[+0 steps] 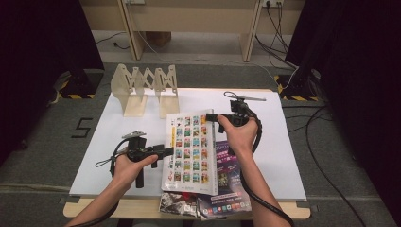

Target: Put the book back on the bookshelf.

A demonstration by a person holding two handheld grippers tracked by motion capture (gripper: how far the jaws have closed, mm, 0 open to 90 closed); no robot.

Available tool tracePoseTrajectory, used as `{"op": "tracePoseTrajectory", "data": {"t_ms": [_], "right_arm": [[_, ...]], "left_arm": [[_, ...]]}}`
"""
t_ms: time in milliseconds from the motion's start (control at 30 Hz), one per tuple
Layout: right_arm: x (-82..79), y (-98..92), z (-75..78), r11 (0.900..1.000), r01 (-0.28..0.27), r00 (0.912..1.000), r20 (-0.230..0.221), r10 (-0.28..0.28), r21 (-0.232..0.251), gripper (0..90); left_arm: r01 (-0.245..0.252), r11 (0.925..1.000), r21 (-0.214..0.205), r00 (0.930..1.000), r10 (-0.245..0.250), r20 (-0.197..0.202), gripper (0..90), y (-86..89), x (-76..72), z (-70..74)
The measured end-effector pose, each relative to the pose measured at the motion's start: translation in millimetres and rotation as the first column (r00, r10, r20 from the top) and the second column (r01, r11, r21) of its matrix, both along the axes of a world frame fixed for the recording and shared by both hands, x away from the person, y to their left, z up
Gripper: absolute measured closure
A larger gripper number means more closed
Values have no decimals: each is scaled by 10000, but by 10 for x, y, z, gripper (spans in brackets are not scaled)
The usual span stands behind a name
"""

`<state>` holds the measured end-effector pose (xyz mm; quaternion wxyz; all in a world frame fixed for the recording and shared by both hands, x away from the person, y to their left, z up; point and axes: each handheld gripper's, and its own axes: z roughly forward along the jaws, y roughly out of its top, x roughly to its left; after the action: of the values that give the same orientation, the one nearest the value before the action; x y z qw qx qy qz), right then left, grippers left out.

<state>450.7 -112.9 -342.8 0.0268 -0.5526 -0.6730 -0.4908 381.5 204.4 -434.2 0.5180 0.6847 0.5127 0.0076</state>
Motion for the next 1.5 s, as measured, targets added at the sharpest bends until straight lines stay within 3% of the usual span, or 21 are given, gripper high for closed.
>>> {"op": "tracePoseTrajectory", "data": {"t_ms": [400,567,900,1500], "right_arm": [[29,152,158,9982,478,9951,880,-445,-360,741],[45,214,205,9960,730,9906,1197,-663,-523,741],[87,300,281,9926,1052,9830,1575,-945,-612,741],[139,422,384,9856,1517,9668,2185,-1323,-745,742]], "left_arm": [[-220,9997,95,9967,212,783,373,-5,25,145],[-242,9996,119,9953,230,936,365,-17,35,194],[-241,9992,306,9900,196,1395,366,-62,60,332],[-196,9990,404,9871,129,1598,351,-154,133,443]]}}
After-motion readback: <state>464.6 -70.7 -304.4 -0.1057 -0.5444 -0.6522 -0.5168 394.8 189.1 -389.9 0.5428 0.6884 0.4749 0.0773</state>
